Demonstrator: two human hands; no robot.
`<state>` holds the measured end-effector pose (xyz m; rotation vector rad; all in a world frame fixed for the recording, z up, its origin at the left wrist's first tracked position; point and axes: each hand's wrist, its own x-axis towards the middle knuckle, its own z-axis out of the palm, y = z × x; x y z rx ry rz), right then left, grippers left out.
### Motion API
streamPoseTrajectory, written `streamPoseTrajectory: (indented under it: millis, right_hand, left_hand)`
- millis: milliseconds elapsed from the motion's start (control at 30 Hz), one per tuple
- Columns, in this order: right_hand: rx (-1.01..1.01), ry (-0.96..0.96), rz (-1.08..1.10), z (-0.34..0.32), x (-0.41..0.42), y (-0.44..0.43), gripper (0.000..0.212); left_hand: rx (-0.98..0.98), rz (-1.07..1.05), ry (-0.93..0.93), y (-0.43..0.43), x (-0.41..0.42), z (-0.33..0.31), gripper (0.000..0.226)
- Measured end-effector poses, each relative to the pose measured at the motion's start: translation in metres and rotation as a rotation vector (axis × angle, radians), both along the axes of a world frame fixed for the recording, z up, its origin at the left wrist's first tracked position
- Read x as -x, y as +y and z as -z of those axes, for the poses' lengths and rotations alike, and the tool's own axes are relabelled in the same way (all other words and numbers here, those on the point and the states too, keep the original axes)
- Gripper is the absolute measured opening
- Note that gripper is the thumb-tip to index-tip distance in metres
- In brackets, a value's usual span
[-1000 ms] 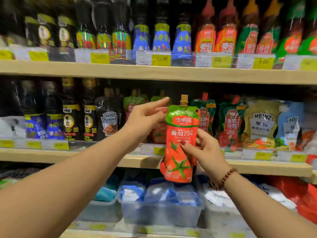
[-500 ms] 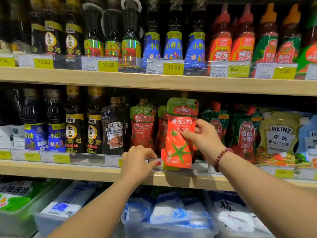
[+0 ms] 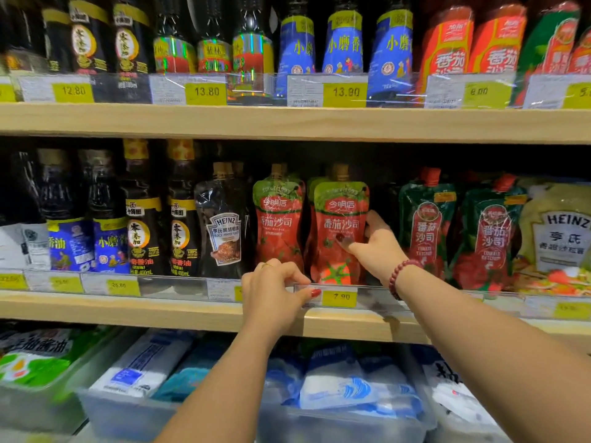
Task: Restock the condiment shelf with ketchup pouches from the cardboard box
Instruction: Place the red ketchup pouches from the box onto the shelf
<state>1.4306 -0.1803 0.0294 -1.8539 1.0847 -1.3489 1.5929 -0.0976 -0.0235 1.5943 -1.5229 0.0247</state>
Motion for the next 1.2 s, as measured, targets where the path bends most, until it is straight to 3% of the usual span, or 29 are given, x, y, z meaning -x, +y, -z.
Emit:
streamPoseTrajectory:
  millis: [133,233,267,333,367,433,633,933,1200]
  right_hand:
    - [-0.003,0.133,-0.037,0.002,0.006,0.004,0.043]
    - [-0.075,0.259,-0.013,-0.002,0.008,0.012,0.027]
    - [-0.083,0.306,0.043,0.000,0.008,0.016,0.031]
    - [-0.026,0.395,0.207,0.004,0.009,0.023,0.052]
    - [0.023,0.421,0.235,0.007,0.009,0.025,0.074]
    - [0.090,0.465,0.182,0.011,0.009,0.027,0.102]
    - [0.070,0.603,0.123,0.007,-0.004,0.015,0.122]
    - [0.077,0.583,0.118,0.013,0.000,-0.001,0.127]
    - [-0.005,0.747,0.214,0.005,-0.015,-0.015,0.132]
  left_hand:
    - [-0.004,-0.012,-0.017,0.001,0.002,-0.001,0.029]
    - [-0.009,-0.016,-0.004,0.001,0.002,-0.003,0.027]
    - [-0.008,-0.016,0.000,0.002,0.002,-0.003,0.026]
    - [0.001,-0.011,0.003,0.002,0.003,-0.002,0.028]
    - [0.004,-0.008,0.004,0.002,0.003,-0.001,0.029]
    - [0.003,-0.004,0.003,0.002,0.002,-0.001,0.028]
    - [0.009,-0.005,0.013,0.000,0.003,0.001,0.024]
    - [0.067,-0.001,-0.006,-0.002,0.002,0.004,0.026]
    - [0.074,-0.018,0.009,0.000,0.004,0.004,0.023]
